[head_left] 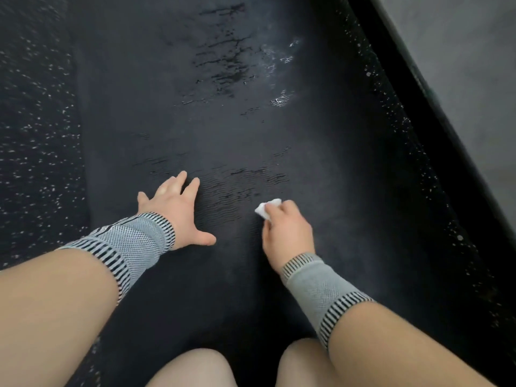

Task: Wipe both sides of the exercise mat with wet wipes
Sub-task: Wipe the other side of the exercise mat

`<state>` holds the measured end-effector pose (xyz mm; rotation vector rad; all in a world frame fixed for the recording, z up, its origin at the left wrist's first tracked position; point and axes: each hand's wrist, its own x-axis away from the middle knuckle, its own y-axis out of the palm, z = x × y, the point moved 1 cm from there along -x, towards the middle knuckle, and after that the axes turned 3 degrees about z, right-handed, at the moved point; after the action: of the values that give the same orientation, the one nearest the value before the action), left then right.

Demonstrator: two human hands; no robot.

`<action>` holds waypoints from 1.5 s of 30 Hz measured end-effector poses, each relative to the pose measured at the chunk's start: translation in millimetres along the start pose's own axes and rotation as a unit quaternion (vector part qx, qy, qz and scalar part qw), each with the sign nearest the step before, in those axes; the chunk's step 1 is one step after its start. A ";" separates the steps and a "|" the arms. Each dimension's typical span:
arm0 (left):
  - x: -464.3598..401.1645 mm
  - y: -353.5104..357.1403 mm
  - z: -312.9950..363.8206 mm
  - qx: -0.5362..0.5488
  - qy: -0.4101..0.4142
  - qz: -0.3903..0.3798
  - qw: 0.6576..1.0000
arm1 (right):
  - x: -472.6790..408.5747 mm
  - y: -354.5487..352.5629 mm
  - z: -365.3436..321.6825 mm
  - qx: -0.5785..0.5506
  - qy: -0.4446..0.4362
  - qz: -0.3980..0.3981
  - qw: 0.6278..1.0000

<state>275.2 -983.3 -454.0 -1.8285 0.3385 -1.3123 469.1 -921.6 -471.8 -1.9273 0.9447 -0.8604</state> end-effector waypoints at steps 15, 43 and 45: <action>-0.5 4.6 0.9 0.009 0.012 0.007 1.000 | -1.6 27.0 -36.1 0.020 -0.121 -0.024 0.992; -1.6 0.0 10.0 -0.034 -0.018 -0.041 0.998 | -55.8 21.3 -45.9 0.046 -0.133 -0.036 0.989; -2.1 0.2 7.9 -0.031 -0.016 -0.038 0.999 | -60.5 18.9 -43.3 0.070 -0.160 -0.030 0.984</action>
<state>281.3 -978.4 -456.3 -1.9291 0.2974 -1.3353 398.4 -893.6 -482.2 -1.9072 0.6207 -0.6085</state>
